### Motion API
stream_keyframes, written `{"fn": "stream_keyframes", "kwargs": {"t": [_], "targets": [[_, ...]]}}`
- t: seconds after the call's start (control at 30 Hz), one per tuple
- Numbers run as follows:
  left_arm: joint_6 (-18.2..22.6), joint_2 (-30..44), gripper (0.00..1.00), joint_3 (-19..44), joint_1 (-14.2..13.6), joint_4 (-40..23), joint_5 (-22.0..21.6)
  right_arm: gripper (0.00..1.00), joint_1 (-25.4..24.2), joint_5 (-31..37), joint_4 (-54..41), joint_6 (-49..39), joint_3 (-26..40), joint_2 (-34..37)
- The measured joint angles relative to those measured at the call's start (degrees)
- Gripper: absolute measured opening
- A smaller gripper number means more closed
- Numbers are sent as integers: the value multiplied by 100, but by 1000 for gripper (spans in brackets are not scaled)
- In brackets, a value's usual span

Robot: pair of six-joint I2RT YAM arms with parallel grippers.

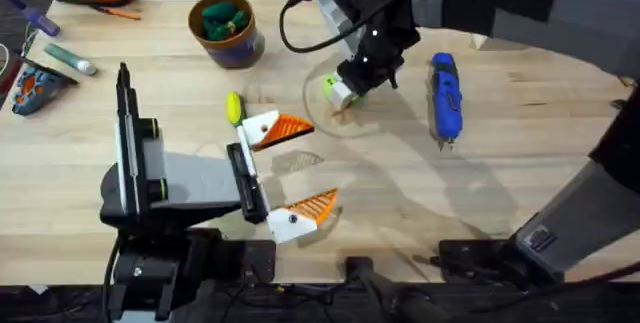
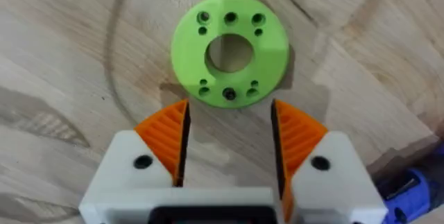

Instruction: Pick up the gripper from the table and insert it into the empty holder that is missing its gripper. Then pick up a screw, insert it into the mounting hole, and use the screwdriver to tighten it. Finally, clean up the table by picking up the vegetable and placing it into the bucket.

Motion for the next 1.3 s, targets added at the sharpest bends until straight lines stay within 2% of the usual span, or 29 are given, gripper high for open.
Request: {"fn": "stream_keyframes", "kwargs": {"t": [0.43, 0.63, 0.9, 1.2, 1.3], "targets": [[-2, 0, 986, 0, 0, 0, 0, 584, 0, 0, 173, -39, 0, 0], [-2, 2, 986, 0, 0, 0, 2, 512, 0, 0, 175, -41, 0, 0], [-1, 1, 986, 0, 0, 0, 2, 485, 0, 0, 116, -123, 11, 0], [-2, 0, 986, 0, 0, 0, 0, 482, 0, 0, -225, -192, 375, 12], [-2, 1, 986, 0, 0, 0, 0, 449, 0, 0, -311, -196, 480, 147]]}}
